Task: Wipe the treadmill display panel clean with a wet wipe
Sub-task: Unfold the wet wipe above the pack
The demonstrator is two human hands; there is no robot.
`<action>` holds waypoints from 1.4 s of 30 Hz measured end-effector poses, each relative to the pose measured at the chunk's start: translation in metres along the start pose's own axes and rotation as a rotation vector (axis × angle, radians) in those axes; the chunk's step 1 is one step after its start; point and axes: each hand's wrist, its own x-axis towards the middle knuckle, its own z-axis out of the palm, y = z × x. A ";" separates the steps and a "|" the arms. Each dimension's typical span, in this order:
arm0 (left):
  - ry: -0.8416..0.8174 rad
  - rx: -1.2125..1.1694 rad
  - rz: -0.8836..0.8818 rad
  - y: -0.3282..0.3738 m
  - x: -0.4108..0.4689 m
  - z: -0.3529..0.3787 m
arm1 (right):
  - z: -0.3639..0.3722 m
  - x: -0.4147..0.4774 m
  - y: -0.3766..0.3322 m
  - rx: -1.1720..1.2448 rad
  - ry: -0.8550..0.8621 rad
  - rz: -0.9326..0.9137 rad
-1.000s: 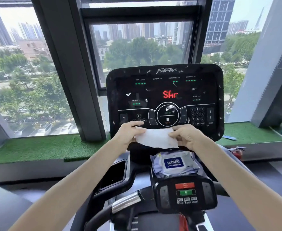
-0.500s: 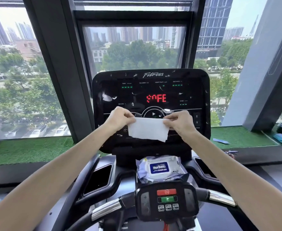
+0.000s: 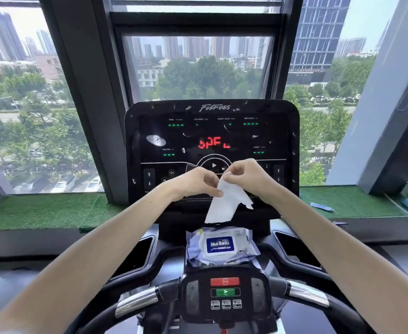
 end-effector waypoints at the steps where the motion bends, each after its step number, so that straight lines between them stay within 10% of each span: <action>1: -0.008 -0.027 -0.002 0.000 0.002 0.003 | -0.005 -0.001 0.003 0.024 -0.014 0.023; 6: -0.139 -0.470 -0.026 0.008 0.005 0.012 | -0.021 -0.014 0.025 0.673 -0.068 0.259; 12: 0.125 -0.860 -0.177 0.002 0.014 0.016 | 0.008 -0.020 0.063 1.247 -0.241 0.504; 20: 0.206 -0.810 -0.017 -0.009 0.005 0.011 | 0.006 -0.008 0.047 0.851 -0.092 0.183; 32: 0.199 -0.654 -0.159 -0.005 -0.008 0.007 | 0.004 -0.001 0.044 0.874 -0.159 0.300; 42: 0.507 -0.017 0.035 0.000 0.009 0.032 | 0.019 0.011 0.043 0.311 0.046 0.307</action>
